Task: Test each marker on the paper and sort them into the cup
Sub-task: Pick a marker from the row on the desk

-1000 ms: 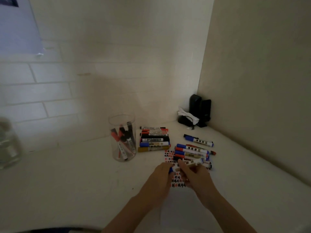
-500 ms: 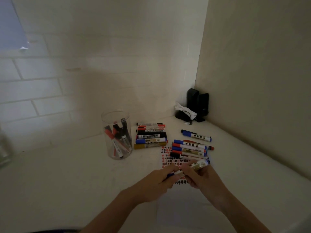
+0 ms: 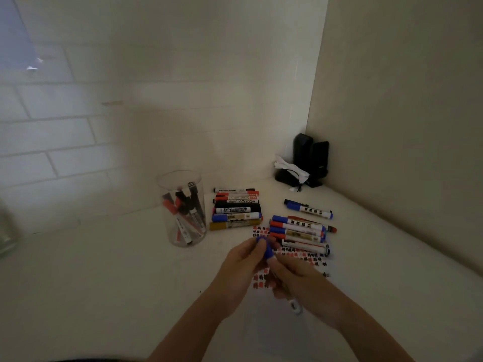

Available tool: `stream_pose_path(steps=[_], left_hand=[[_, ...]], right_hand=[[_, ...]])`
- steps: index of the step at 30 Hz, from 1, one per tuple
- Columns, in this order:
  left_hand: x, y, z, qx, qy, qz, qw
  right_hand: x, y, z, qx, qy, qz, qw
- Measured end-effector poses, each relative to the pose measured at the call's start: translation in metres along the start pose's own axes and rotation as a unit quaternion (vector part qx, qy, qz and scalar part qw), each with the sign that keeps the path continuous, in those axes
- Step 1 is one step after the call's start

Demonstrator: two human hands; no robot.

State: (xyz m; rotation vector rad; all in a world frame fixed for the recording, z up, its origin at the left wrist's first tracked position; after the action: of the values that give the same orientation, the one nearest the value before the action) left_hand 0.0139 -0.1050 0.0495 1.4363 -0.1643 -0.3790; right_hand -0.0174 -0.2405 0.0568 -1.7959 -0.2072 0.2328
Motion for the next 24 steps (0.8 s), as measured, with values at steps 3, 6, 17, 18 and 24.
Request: stream_pose_path(steps=[3,6,17,18,24], left_hand=[[0.0,-0.002,0.004,-0.125,0.01,-0.008,0.992],[0.0,-0.003,0.012,-0.155,0.067,-0.04,0.985],[0.018,-0.011,-0.027,0.225,0.136,0.034,0.964],[0.022,-0.016,-0.027,0.246,0.14,0.039,0.958],[0.033,-0.03,-0.031,0.373,0.149,0.067,0.913]], right_hand=[[0.011,0.004,0.01,-0.068,0.041,-0.038,0.996],[0.017,0.002,0.017,-0.21,0.094,-0.073,0.97],[-0.006,0.02,-0.033,-0.245,0.105,0.03,0.963],[-0.005,0.02,-0.032,-0.21,0.113,0.004,0.971],[-0.014,0.017,-0.042,0.183,0.235,-0.069,0.952]])
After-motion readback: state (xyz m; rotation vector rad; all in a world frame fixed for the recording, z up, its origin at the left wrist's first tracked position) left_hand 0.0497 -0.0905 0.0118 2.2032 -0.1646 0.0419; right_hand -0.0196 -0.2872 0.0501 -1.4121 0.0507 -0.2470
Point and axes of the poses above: each hand's wrist, its own x-axis towards the middle knuckle, its own z-axis out of the palm, y = z × x, the point moved 2 cm from there along x, towards the middle knuckle, and after that the axes turned 7 degrees about -z, right-handed, at the moved point
